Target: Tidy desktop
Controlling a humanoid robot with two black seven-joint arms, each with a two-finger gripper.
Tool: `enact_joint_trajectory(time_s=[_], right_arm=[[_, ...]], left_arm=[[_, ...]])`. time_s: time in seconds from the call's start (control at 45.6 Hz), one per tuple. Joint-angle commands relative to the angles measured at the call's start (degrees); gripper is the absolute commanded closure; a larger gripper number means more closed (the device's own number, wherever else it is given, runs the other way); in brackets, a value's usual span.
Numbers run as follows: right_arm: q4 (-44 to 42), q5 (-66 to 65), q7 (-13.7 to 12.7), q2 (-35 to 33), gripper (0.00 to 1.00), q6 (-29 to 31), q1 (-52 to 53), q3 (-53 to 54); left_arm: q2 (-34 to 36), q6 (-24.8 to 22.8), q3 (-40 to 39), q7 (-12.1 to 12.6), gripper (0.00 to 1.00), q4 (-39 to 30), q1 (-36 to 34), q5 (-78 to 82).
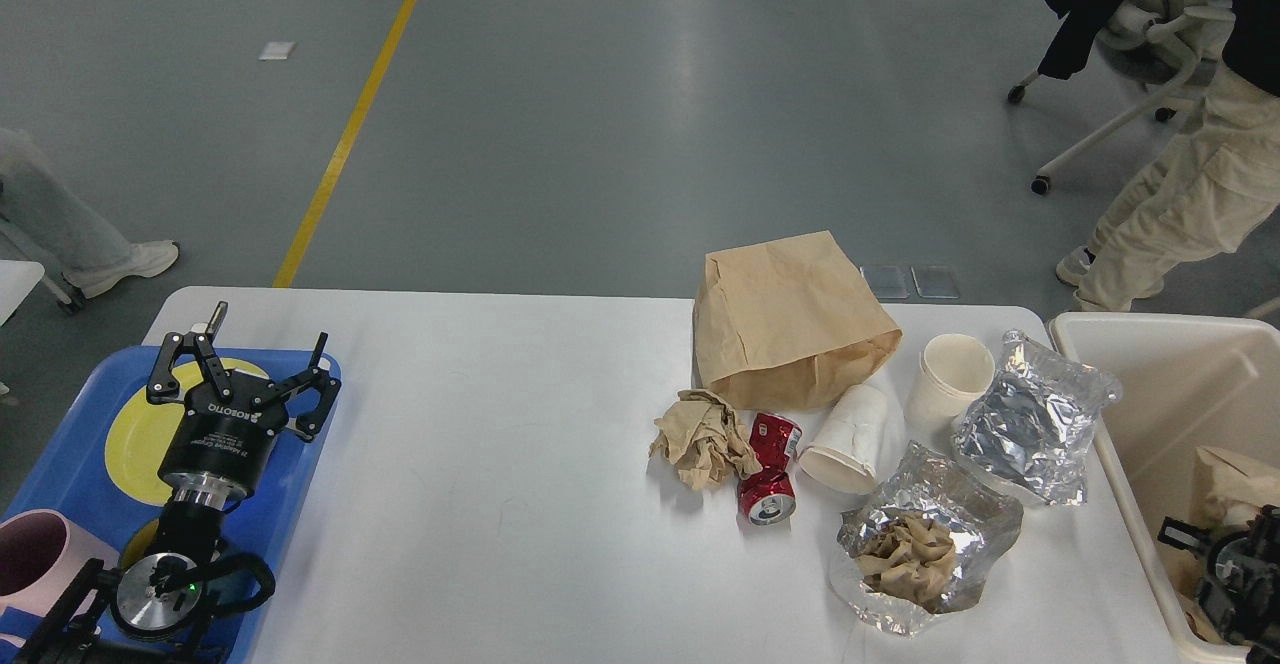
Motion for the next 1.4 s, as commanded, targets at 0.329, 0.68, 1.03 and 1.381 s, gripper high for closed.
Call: enact_joint_trajectory(time_s=[0.329,0.68,1.03,1.381], right_arm=[[0.3,0.0,0.1,-0.8,0.00,-1.8,0.0,-0.1],[0.8,0.0,0.1,-1.2,0.00,-1.7,0.4,-0.3],[14.9,-2.1,-2.1,-12.0,0.00,4.8,12.5,-1.7],[50.8,-7.7,-7.2,-19.0,0.00,18.1,58.3,-29.1]], left_arm=[[0.0,0.0,0.0,0.0,0.03,0.0,0.0,0.1],[0.0,0.0,0.0,0.0,0.03,0.0,0.0,0.0],[0.1,0.0,0.0,0.0,0.03,0.0,0.0,0.0],[0.0,0.0,0.0,0.1,0.04,0.0,0.0,0.0]])
